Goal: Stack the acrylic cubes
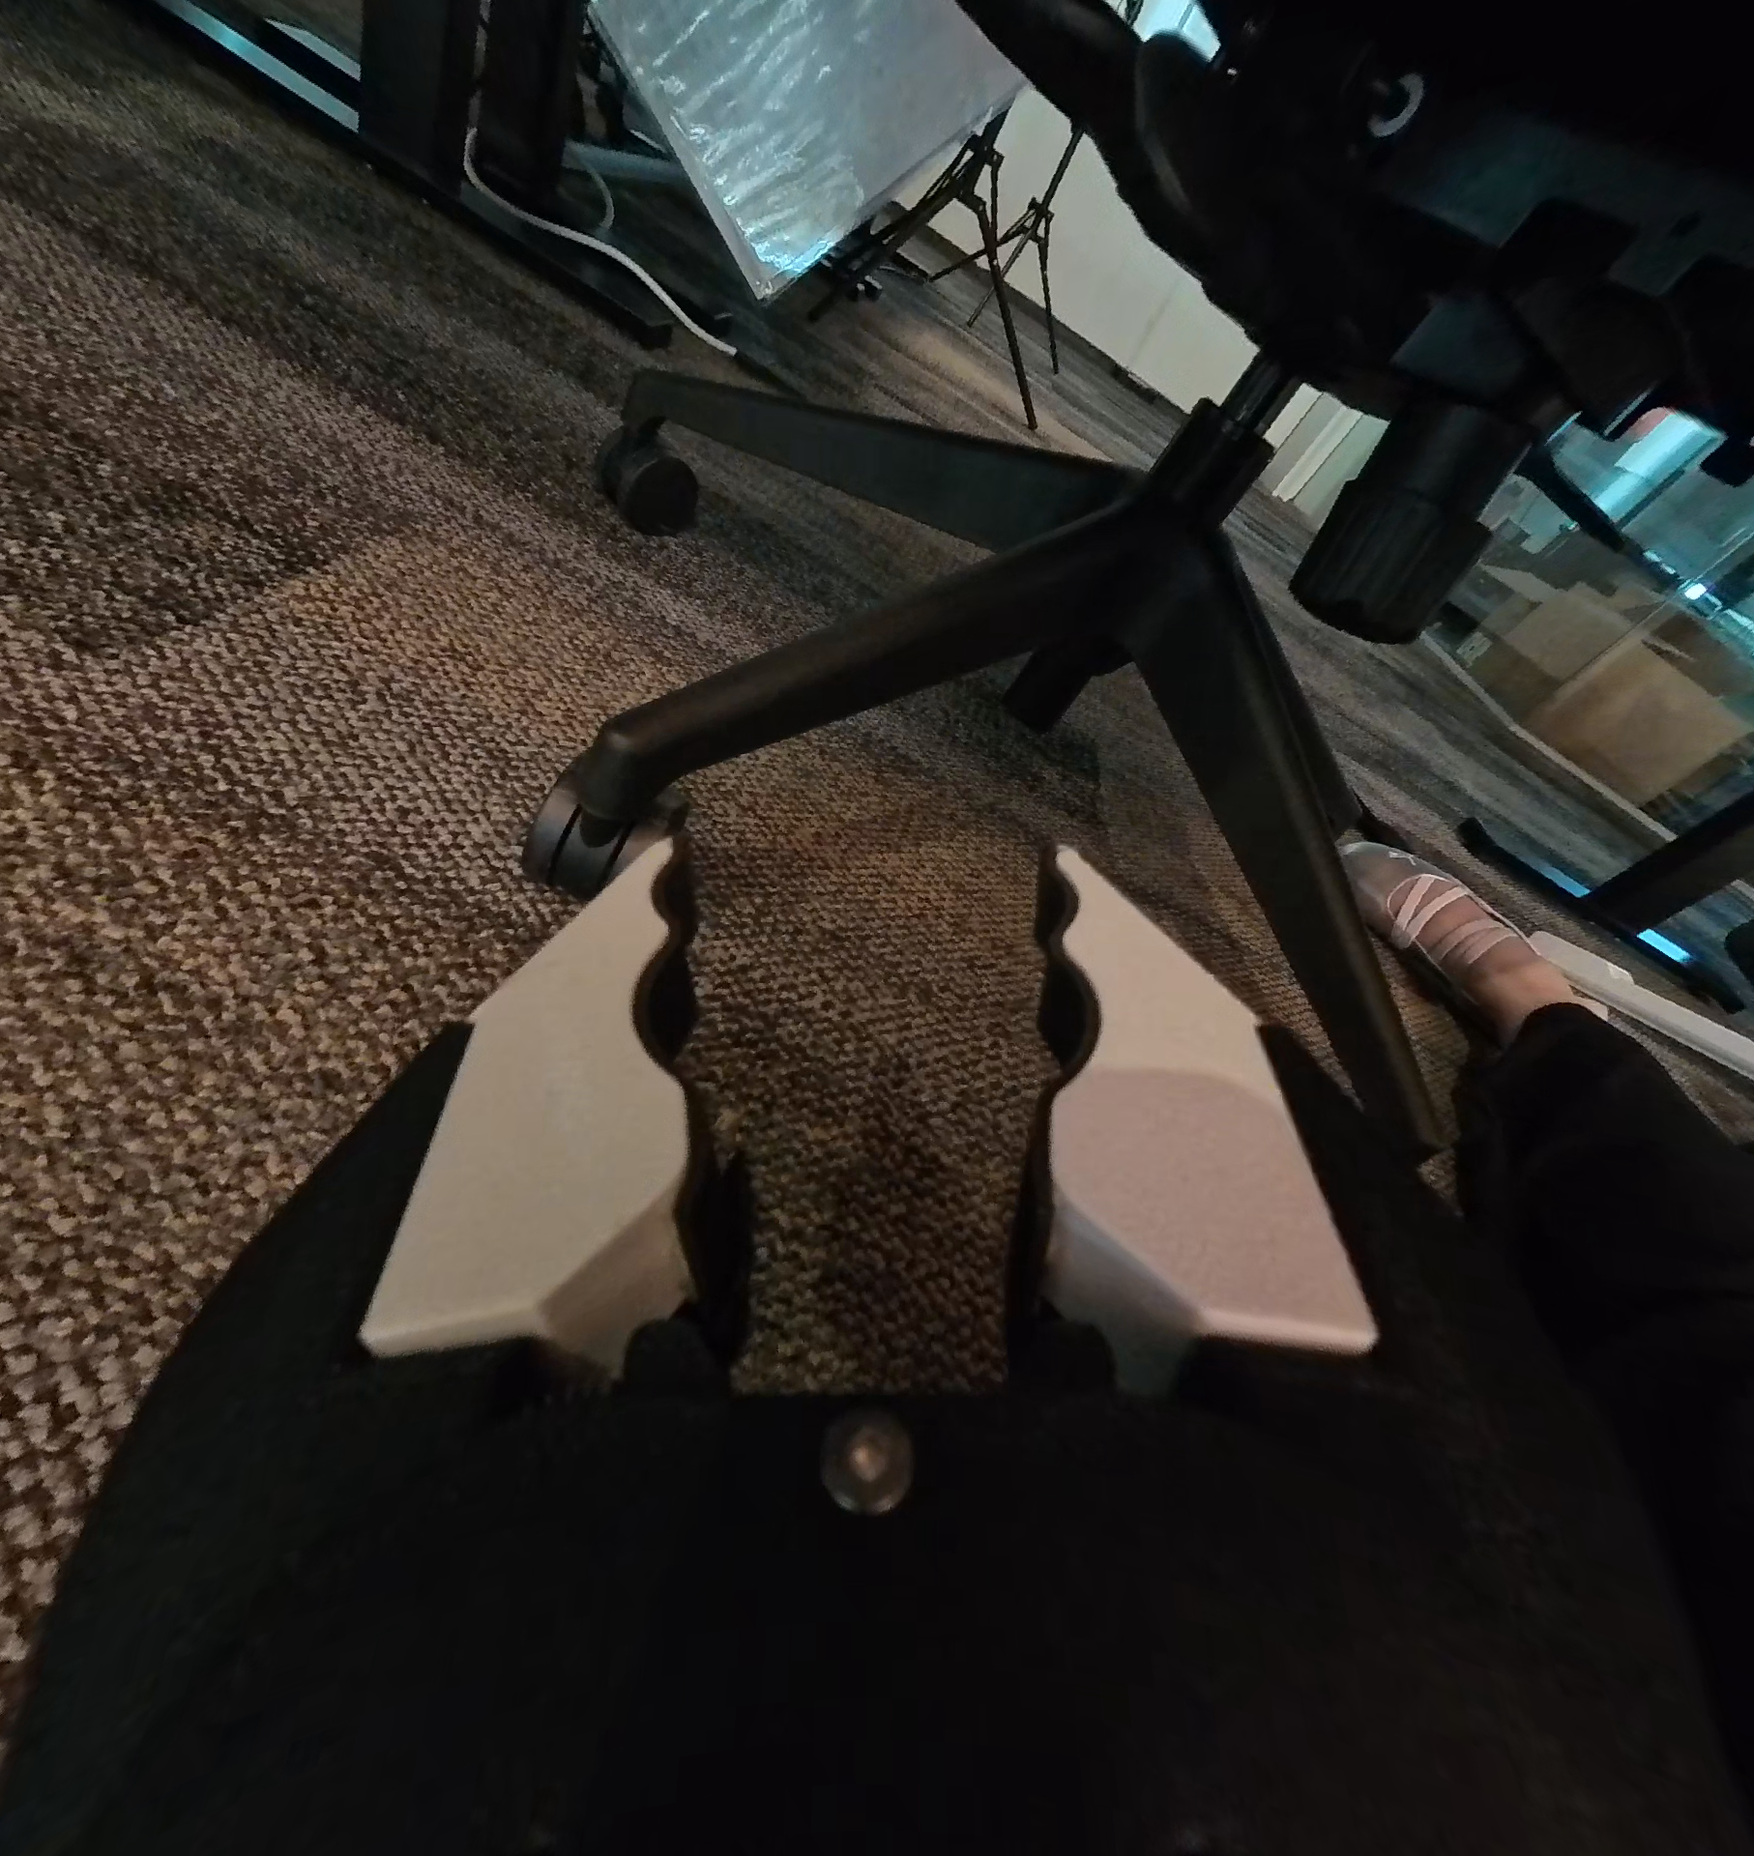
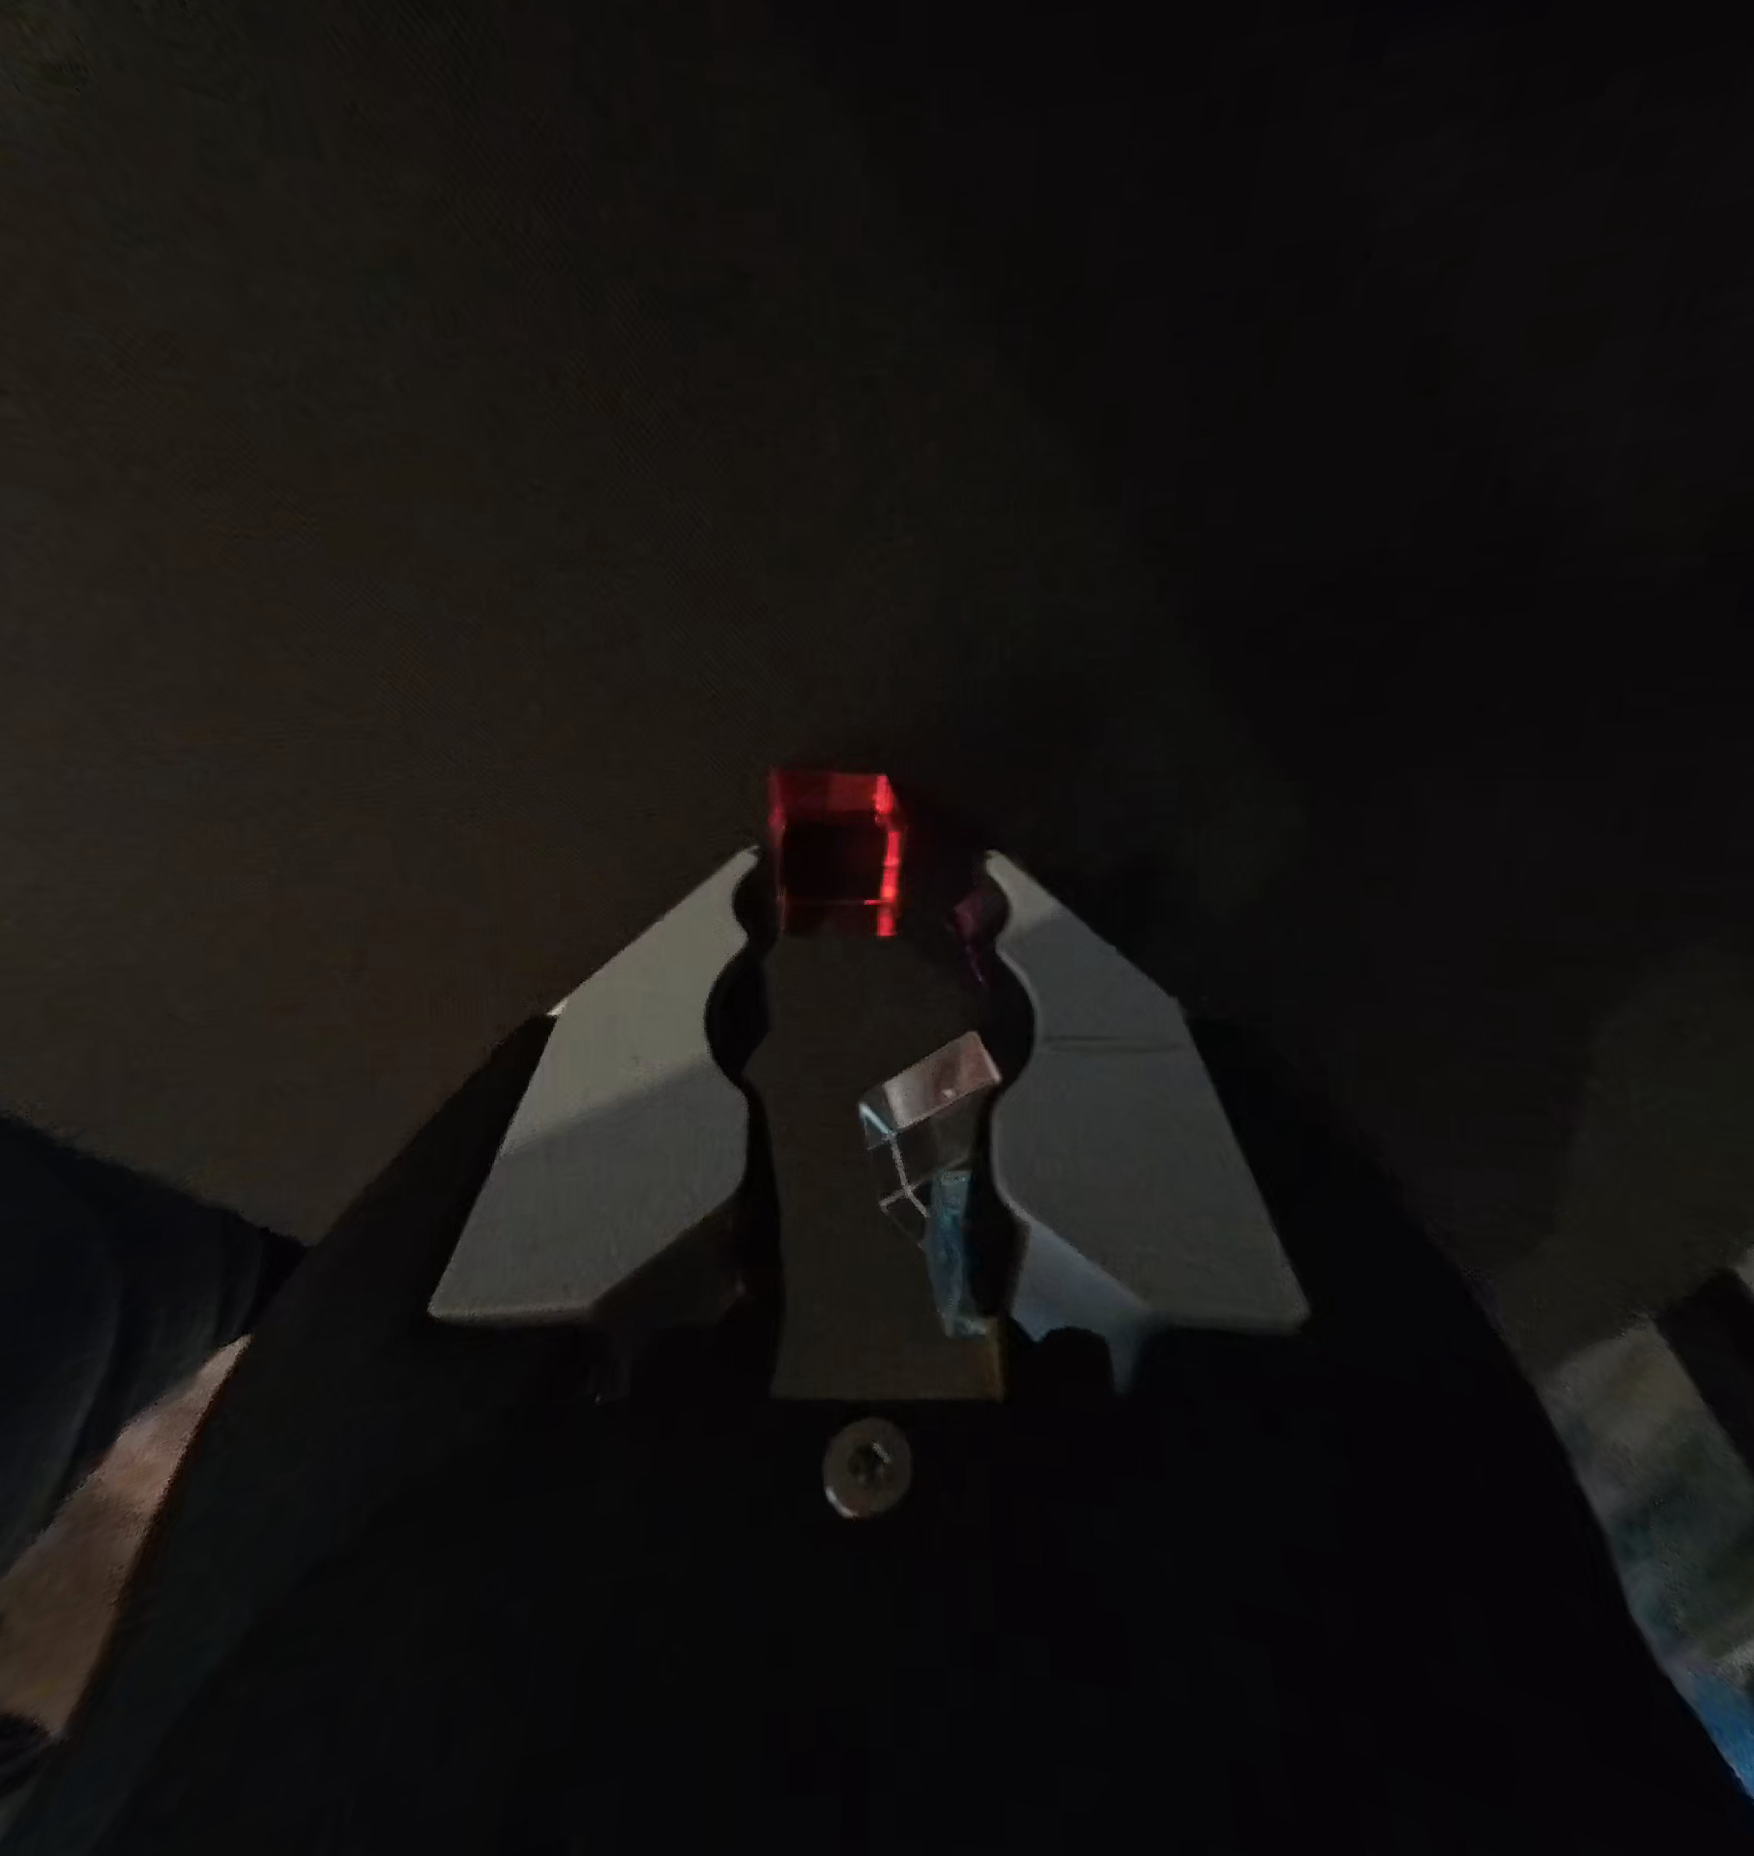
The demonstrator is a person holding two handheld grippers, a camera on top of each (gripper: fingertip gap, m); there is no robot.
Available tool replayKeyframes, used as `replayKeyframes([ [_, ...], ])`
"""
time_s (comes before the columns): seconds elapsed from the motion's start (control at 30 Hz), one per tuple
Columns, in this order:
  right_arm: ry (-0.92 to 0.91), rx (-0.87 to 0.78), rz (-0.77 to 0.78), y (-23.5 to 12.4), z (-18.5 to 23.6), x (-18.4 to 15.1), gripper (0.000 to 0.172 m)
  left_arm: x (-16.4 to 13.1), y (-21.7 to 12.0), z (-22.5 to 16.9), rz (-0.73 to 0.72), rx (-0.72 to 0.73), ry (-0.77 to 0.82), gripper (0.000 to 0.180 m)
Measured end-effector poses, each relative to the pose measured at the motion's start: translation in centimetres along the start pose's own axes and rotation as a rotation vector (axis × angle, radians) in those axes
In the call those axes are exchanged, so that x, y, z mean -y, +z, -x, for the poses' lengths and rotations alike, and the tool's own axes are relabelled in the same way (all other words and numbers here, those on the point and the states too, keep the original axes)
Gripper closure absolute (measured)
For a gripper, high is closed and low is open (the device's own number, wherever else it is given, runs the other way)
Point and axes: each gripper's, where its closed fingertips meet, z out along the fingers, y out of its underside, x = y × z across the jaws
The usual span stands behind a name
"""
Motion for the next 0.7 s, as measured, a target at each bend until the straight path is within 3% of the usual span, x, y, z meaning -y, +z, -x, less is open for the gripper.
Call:
replayKeyframes([
  [0.03, 0.001, 0.015, 0.004, 0.1, 0.2, -0.1, 0.146, -0.3, 0.0, 0.2, 0.006, 0.01, -0.002, 0.113],
  [0.07, 0.005, 0.015, 0.01, 0.0, 0.2, -0.2, 0.147, -0.6, 0.0, 0.4, 0.016, 0.013, -0.013, 0.113],
  [0.27, -0.009, -0.026, -0.046, -5.7, -0.2, -1.0, 0.147, -0.6, -0.2, 0.4, 0.009, 0.011, -0.041, 0.113],
  [0.43, 0.072, -0.1, -0.008, -10.1, -2.5, -4.4, 0.148, -0.9, -0.1, 0.4, 0.02, 0.015, -0.038, 0.113],
  [0.7, 0.164, -0.052, 0.033, -9.6, -3.8, -7.6, 0.148, -0.9, -0.2, 0.3, 0.018, 0.013, -0.04, 0.113],
])
